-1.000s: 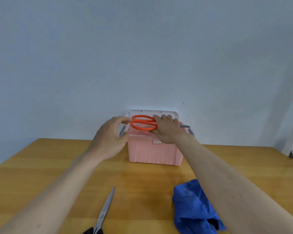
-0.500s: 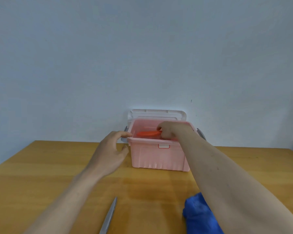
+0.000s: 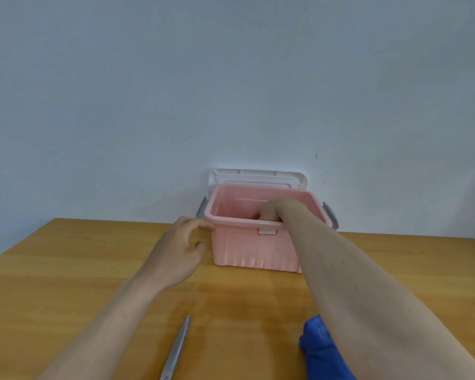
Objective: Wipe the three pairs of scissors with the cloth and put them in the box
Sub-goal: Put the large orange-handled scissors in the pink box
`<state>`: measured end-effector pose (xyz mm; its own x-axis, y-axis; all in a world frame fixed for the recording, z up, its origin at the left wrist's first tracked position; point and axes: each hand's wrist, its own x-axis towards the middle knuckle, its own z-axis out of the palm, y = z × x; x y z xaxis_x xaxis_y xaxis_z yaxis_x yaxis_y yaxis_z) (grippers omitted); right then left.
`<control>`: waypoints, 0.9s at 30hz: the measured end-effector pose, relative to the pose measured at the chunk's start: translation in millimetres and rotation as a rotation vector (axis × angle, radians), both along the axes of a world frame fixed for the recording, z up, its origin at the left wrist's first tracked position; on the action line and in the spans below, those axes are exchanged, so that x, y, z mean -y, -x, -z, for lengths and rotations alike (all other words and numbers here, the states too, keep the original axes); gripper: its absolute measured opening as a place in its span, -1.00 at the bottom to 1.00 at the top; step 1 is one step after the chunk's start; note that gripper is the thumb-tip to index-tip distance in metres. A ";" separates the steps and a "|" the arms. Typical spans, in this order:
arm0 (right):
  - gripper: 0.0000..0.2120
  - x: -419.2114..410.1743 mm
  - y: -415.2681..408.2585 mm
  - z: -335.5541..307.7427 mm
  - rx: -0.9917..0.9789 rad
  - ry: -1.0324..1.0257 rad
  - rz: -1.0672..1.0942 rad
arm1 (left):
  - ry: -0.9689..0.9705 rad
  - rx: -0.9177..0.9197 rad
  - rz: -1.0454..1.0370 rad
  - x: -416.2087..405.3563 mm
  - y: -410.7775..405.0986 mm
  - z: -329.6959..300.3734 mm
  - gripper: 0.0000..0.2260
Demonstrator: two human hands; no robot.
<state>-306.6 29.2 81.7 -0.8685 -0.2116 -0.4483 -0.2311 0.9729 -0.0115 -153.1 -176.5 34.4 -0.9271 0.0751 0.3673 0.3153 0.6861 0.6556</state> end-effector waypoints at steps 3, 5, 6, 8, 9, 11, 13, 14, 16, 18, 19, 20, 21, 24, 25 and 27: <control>-0.60 -5.1 -4.6 -2.1 -0.072 0.081 0.035 | -0.001 0.026 0.006 -0.3 -4.2 -0.5 -0.68; -0.59 -11.5 -11.9 -5.3 -0.187 0.175 0.057 | -0.001 0.040 0.012 0.8 -9.1 -3.0 -0.67; -0.57 -14.9 -13.9 -6.6 -0.261 0.243 0.067 | 0.000 0.051 0.016 1.4 -11.7 -4.6 -0.66; -0.57 -19.8 -20.7 -11.9 -0.376 0.392 0.084 | 0.010 0.083 0.035 2.2 -18.6 -7.5 -0.66; -0.59 -19.6 -28.3 -14.9 -0.413 0.447 0.075 | 0.024 0.109 0.041 3.4 -26.1 -8.0 -0.67; -0.70 -21.9 -42.3 -25.2 -0.512 0.516 0.038 | 0.074 0.157 0.047 4.2 -34.2 -10.6 -0.70; -0.77 -22.6 -65.1 -34.4 -0.586 0.606 -0.006 | 0.123 0.218 0.038 6.5 -46.8 -13.8 -0.74; -0.78 -22.9 -80.4 -36.0 -0.595 0.657 -0.031 | 0.152 0.257 0.033 7.9 -56.7 -14.0 -0.77; -0.79 -23.2 -109.9 -36.0 -0.595 0.734 -0.078 | 0.217 0.326 0.027 13.3 -75.2 -15.2 -0.80; -0.80 -24.5 -136.5 -28.5 -0.569 0.775 -0.094 | 0.288 0.422 0.025 17.7 -94.4 -17.2 -0.83; -0.81 -26.0 -150.9 -23.2 -0.564 0.790 -0.101 | 0.338 0.472 0.024 18.3 -106.9 -18.5 -0.84; -0.82 -27.2 -162.9 -18.1 -0.566 0.807 -0.103 | 0.390 0.518 0.024 18.5 -116.8 -19.7 -0.84; -0.81 -29.3 -172.2 -12.4 -0.570 0.832 -0.095 | 0.444 0.560 0.025 18.3 -125.0 -20.3 -0.83; -0.80 -39.8 -195.4 5.5 -0.553 0.893 -0.035 | 0.573 0.661 0.006 14.4 -144.9 -17.6 -0.67; -0.81 -43.3 -200.7 10.1 -0.547 0.897 -0.023 | 0.603 0.686 -0.002 12.6 -148.2 -15.5 -0.61; -0.85 -51.7 -211.6 17.7 -0.543 0.896 -0.013 | 0.661 0.718 -0.015 6.4 -152.4 -9.9 -0.52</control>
<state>-95.0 80.9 64.0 -0.9013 -0.2841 0.3269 -0.4314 0.6567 -0.6186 -0.7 -182.9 44.3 -0.9165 0.0490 -0.3970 -0.0208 0.9853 0.1698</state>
